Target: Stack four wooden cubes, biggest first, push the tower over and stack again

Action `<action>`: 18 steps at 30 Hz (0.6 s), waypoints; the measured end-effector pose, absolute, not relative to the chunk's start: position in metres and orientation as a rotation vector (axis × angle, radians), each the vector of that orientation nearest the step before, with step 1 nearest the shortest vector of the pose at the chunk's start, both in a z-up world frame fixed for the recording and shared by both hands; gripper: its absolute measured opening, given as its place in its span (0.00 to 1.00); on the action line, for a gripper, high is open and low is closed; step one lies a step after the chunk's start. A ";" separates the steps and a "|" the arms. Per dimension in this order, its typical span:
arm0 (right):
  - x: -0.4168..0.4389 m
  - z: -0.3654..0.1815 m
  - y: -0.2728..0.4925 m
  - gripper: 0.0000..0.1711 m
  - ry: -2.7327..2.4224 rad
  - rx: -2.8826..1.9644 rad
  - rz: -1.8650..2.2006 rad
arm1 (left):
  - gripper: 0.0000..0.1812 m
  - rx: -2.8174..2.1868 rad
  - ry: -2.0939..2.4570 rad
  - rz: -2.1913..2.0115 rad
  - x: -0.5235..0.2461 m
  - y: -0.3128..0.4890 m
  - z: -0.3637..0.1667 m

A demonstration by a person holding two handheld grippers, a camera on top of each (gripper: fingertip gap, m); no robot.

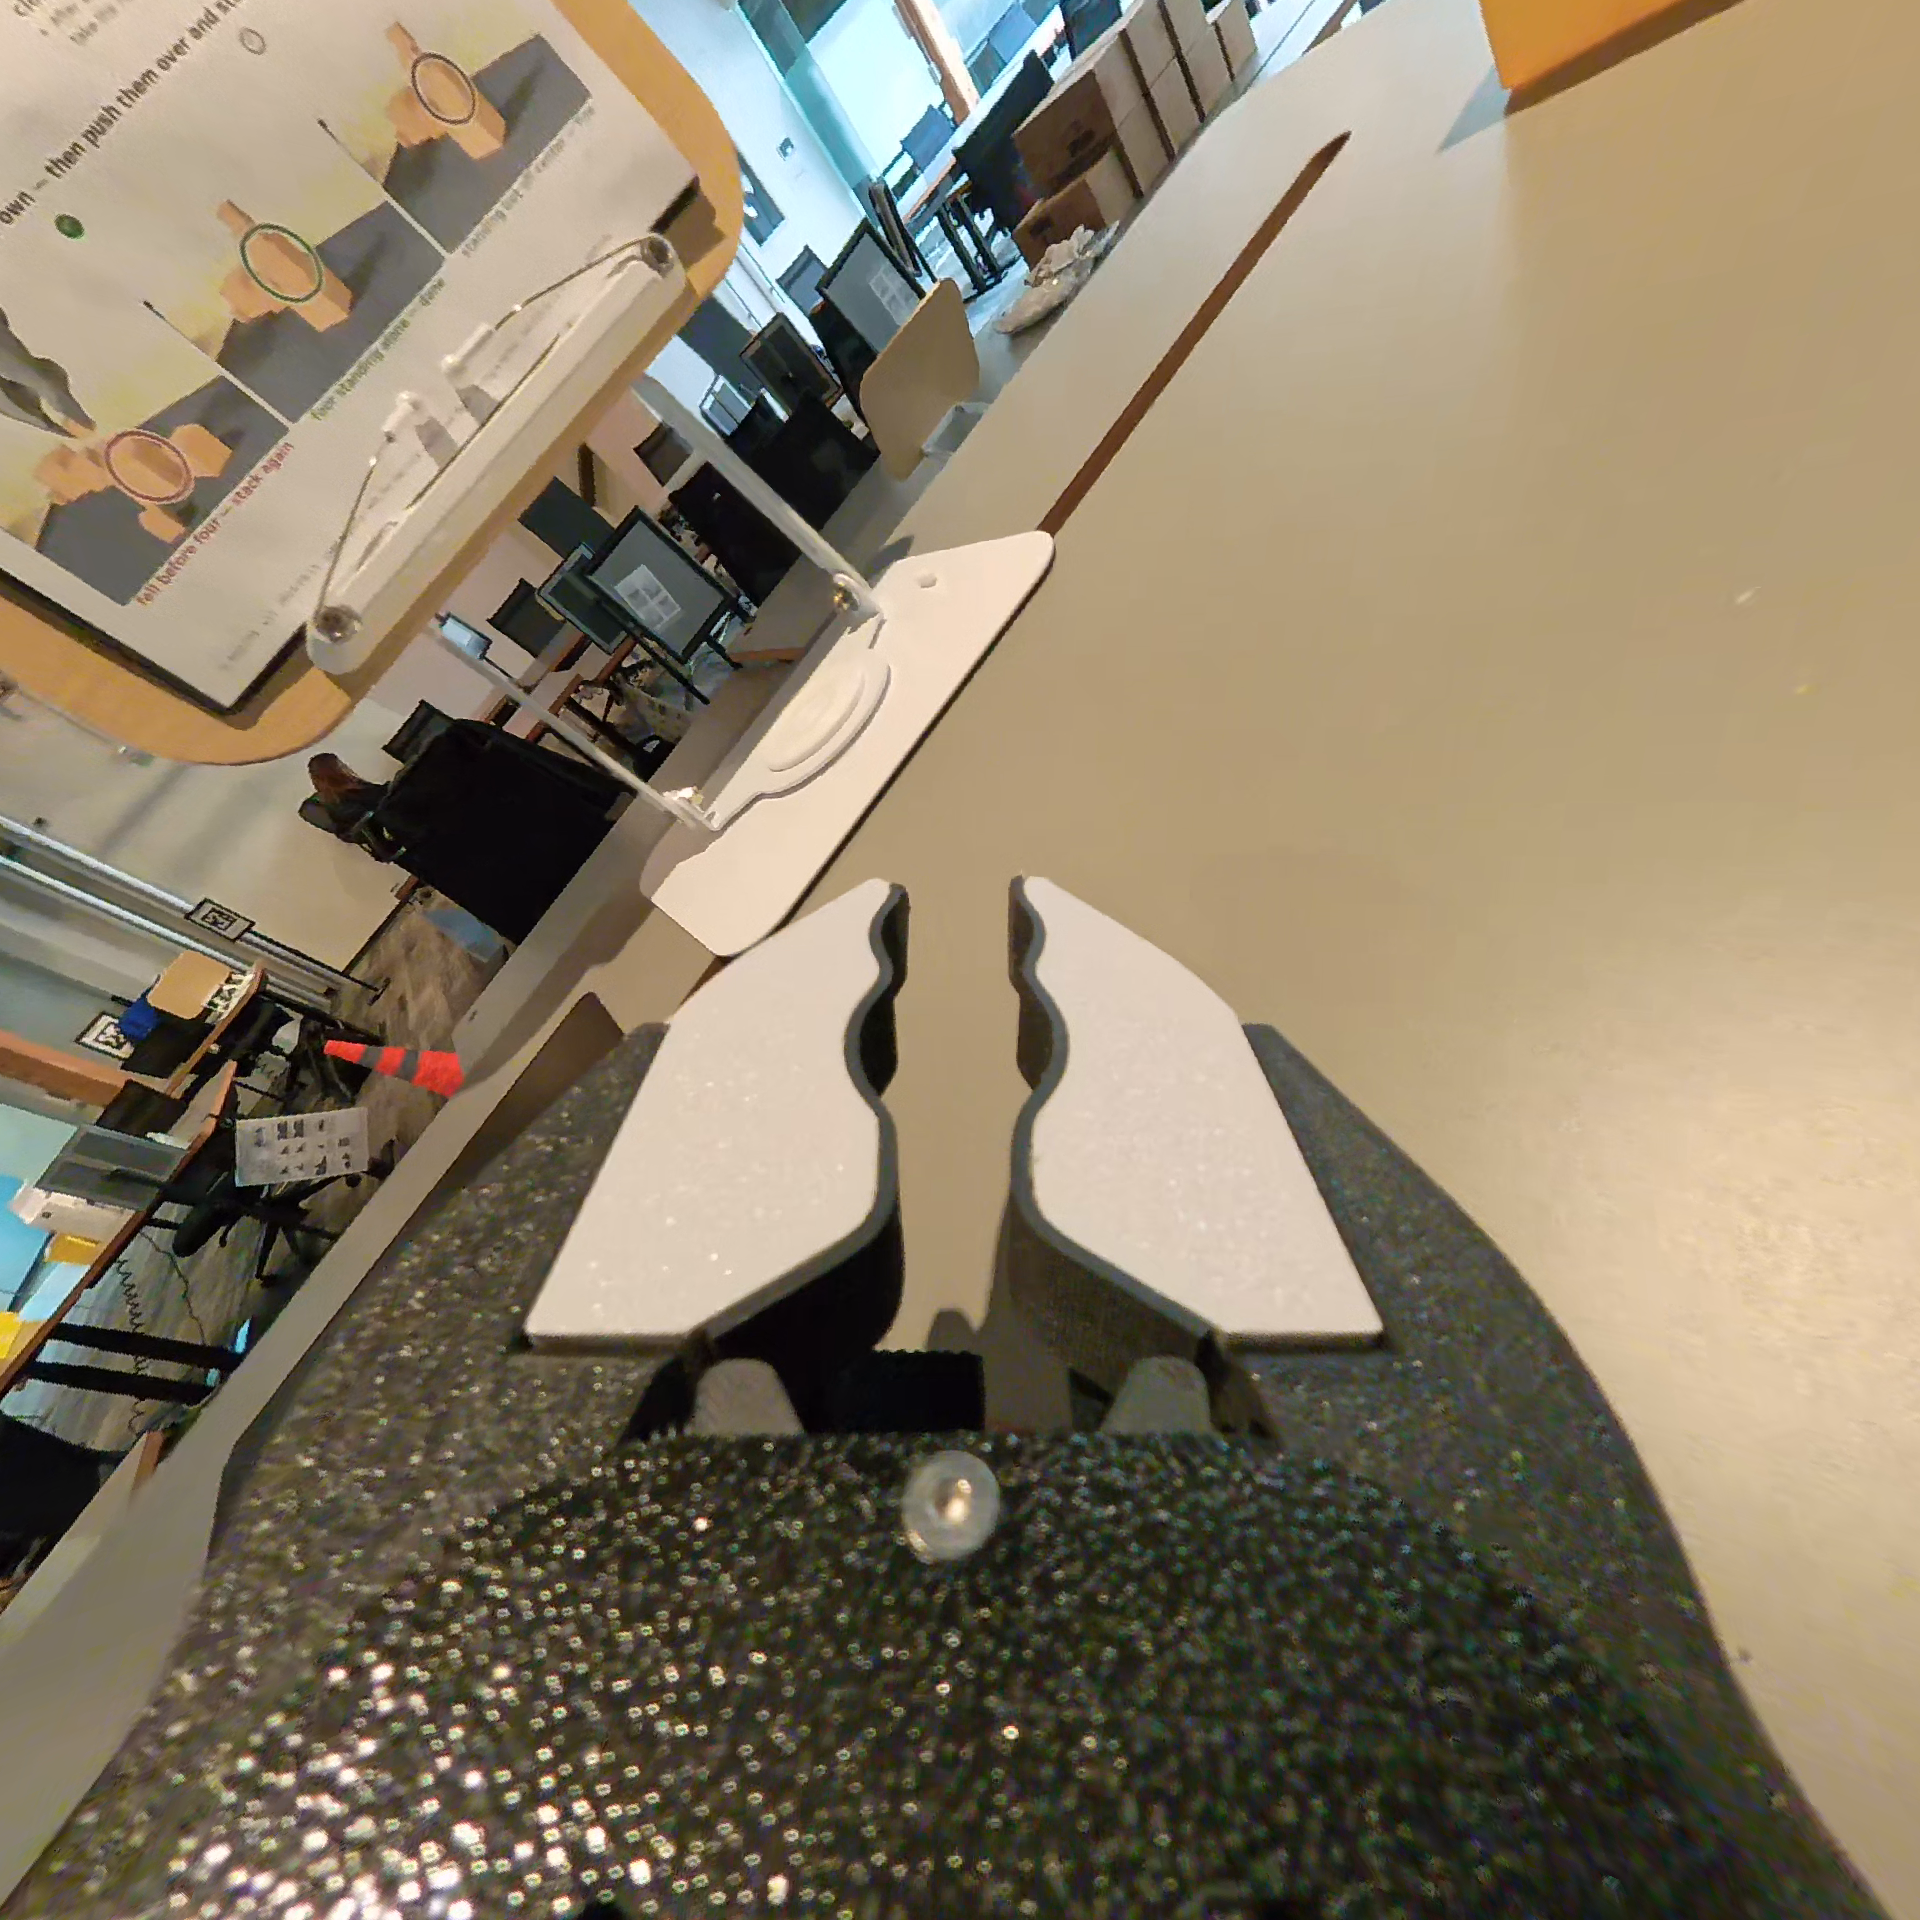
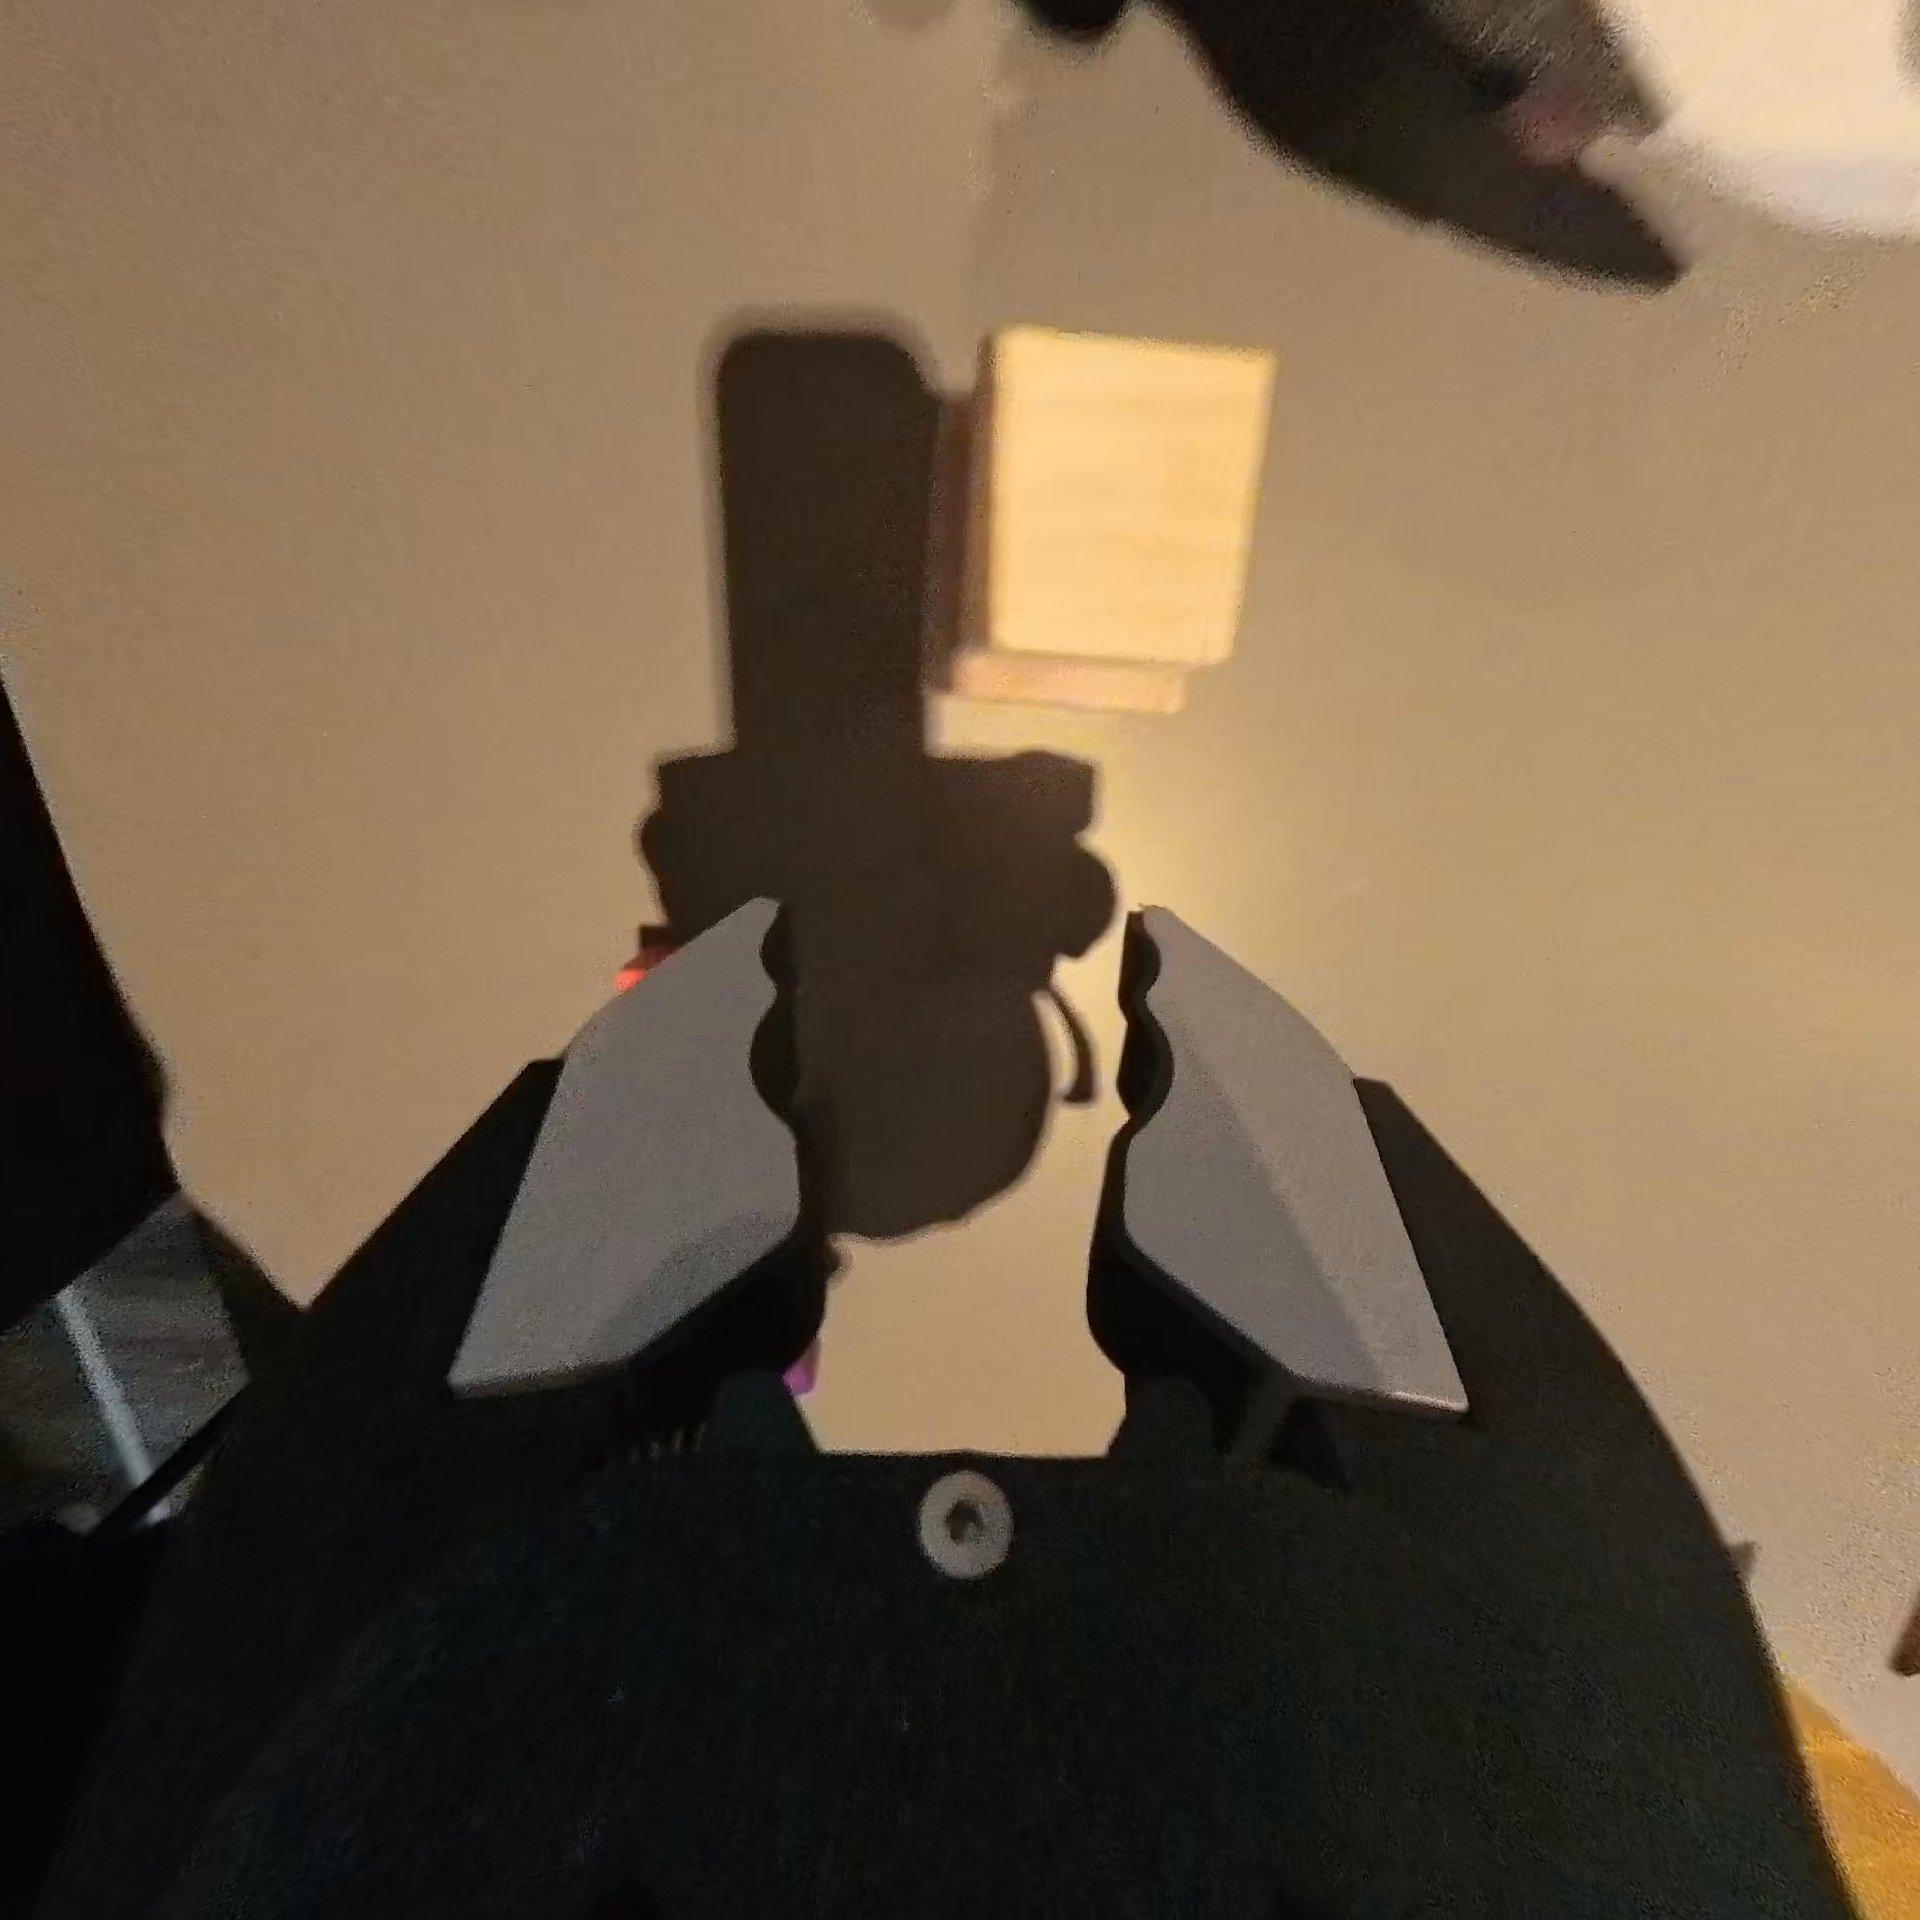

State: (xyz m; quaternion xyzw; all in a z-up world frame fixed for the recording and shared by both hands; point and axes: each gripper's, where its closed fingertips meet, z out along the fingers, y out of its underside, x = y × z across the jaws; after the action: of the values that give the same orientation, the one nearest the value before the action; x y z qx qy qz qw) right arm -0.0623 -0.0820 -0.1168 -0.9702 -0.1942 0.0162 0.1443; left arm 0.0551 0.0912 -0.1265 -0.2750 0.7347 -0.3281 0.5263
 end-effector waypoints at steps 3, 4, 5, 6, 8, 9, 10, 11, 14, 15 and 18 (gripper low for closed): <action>-0.082 -0.139 -0.105 0.35 -0.581 -2.869 0.114 | 0.10 -0.666 1.749 -0.793 0.056 0.093 -0.125; -0.088 -0.144 -0.111 0.35 -0.587 -2.879 0.131 | 0.10 -0.666 1.750 -0.792 0.056 0.093 -0.125; -0.094 -0.147 -0.116 0.35 -0.578 -2.871 0.146 | 0.10 -0.662 1.750 -0.790 0.056 0.093 -0.126; -0.100 -0.150 -0.119 0.35 -0.557 -2.859 0.169 | 0.10 -0.662 1.753 -0.786 0.056 0.093 -0.126; -0.111 -0.156 -0.128 0.35 -0.532 -2.854 0.203 | 0.10 -0.662 1.754 -0.783 0.057 0.093 -0.126; -0.115 -0.160 -0.133 0.35 -0.523 -2.859 0.207 | 0.10 -0.662 1.754 -0.781 0.057 0.093 -0.126; -0.117 -0.164 -0.137 0.35 -0.510 -2.871 0.206 | 0.10 -0.663 1.756 -0.778 0.057 0.093 -0.127; -0.119 -0.168 -0.142 0.34 -0.499 -2.888 0.200 | 0.10 -0.663 1.758 -0.774 0.057 0.093 -0.127; -0.118 -0.177 -0.148 0.21 -0.486 -2.916 0.173 | 0.10 -0.661 1.762 -0.766 0.057 0.093 -0.128; -0.116 -0.177 -0.147 0.16 -0.474 -2.912 0.167 | 0.10 -0.660 1.762 -0.764 0.057 0.092 -0.128; -0.111 -0.169 -0.140 0.16 -0.427 -2.872 0.172 | 0.10 -0.654 1.761 -0.761 0.057 0.092 -0.128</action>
State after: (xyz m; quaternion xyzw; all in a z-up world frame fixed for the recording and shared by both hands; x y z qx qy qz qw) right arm -0.1113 -0.1396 -0.1692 -0.9807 -0.1458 0.0589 0.1163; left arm 0.0569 0.0920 -0.1282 -0.2737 0.7375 -0.3185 0.5289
